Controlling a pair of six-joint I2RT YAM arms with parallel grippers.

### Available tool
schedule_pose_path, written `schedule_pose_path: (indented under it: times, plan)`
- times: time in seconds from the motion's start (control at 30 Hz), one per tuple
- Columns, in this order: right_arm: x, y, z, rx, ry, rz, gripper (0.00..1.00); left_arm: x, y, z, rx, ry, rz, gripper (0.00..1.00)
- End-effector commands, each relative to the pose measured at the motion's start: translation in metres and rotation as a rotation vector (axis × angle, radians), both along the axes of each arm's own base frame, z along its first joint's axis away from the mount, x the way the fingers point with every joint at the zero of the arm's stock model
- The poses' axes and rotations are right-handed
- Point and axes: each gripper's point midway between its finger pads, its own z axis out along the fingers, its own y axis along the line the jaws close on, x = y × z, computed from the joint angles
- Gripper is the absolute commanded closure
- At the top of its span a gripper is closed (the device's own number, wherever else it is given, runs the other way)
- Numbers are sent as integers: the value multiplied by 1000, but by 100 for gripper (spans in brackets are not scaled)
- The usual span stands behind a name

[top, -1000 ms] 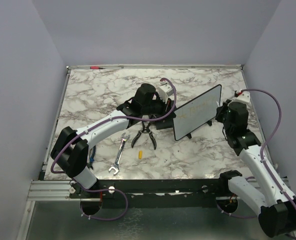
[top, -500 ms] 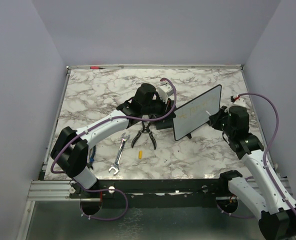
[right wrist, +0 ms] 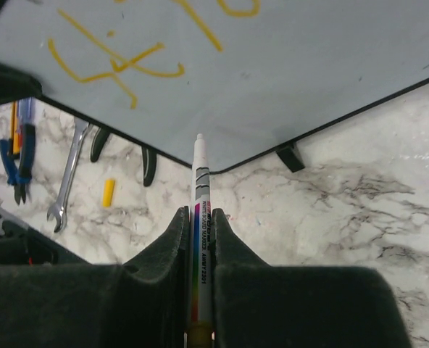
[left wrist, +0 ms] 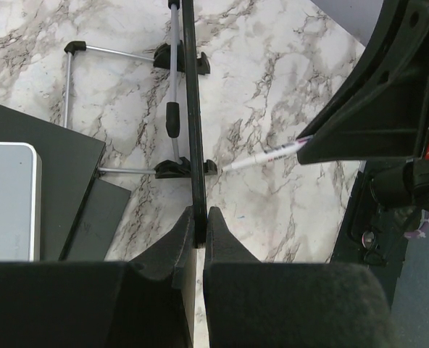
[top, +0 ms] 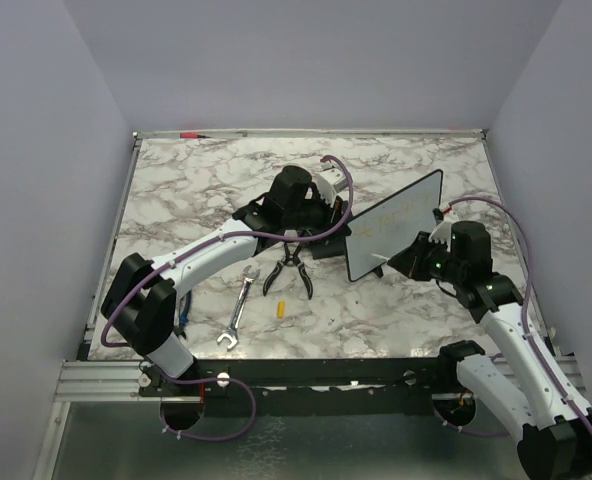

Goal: Write a sentence on the whiteboard

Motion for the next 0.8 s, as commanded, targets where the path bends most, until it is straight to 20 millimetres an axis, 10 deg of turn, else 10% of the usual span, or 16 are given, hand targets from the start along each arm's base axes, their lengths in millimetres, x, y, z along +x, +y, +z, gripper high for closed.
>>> schedule_pose_path:
  times: [0.0, 0.77]
  plan:
    - [-21, 21, -8, 71, 31, 143, 99, -11, 1, 4, 6, 23, -48, 100]
    - [-18, 32, -36, 99, -77, 160, 99, -14, -2, -2, 4, 57, -70, 100]
